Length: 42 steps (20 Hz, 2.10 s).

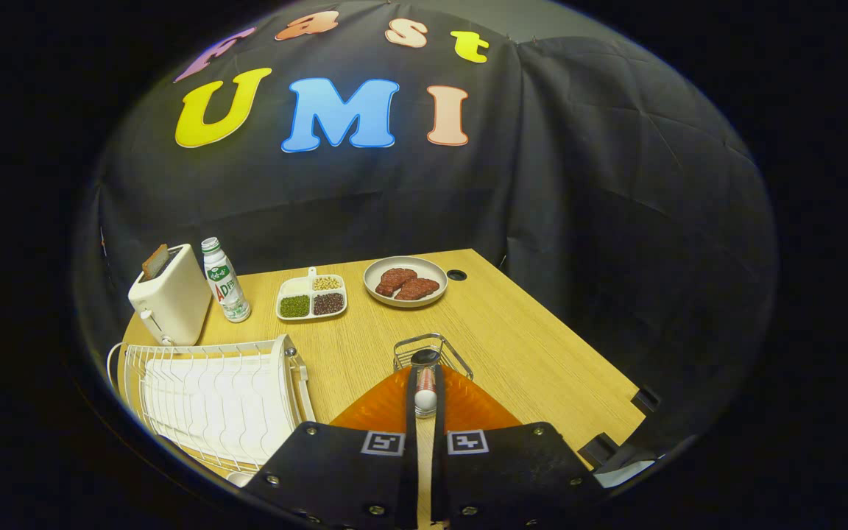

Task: Take the plate from the dish rack, then take the spoon from the basket and place it into the plate.

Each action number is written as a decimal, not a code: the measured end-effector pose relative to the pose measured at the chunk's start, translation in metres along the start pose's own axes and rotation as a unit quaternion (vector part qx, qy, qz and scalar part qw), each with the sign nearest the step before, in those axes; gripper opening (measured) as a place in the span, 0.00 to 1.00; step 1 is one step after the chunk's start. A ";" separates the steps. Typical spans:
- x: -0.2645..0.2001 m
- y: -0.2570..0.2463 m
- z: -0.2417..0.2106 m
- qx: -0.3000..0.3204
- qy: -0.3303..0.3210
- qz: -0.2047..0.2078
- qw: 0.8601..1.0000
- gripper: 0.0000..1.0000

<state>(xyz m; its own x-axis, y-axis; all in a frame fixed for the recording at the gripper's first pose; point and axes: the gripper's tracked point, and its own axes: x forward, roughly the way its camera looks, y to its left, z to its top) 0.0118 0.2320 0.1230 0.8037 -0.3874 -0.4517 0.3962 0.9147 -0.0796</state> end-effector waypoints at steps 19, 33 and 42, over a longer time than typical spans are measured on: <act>-0.169 0.113 -0.027 -0.078 -0.039 0.162 0.983 0.07; -0.227 0.125 -0.103 -0.114 0.013 0.233 0.966 0.07; -0.214 0.129 -0.138 -0.141 0.047 0.236 0.960 0.07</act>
<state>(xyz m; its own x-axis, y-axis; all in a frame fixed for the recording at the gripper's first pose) -0.1704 0.4488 0.0863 0.8154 0.0784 -0.5735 -0.1500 0.9856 -0.0785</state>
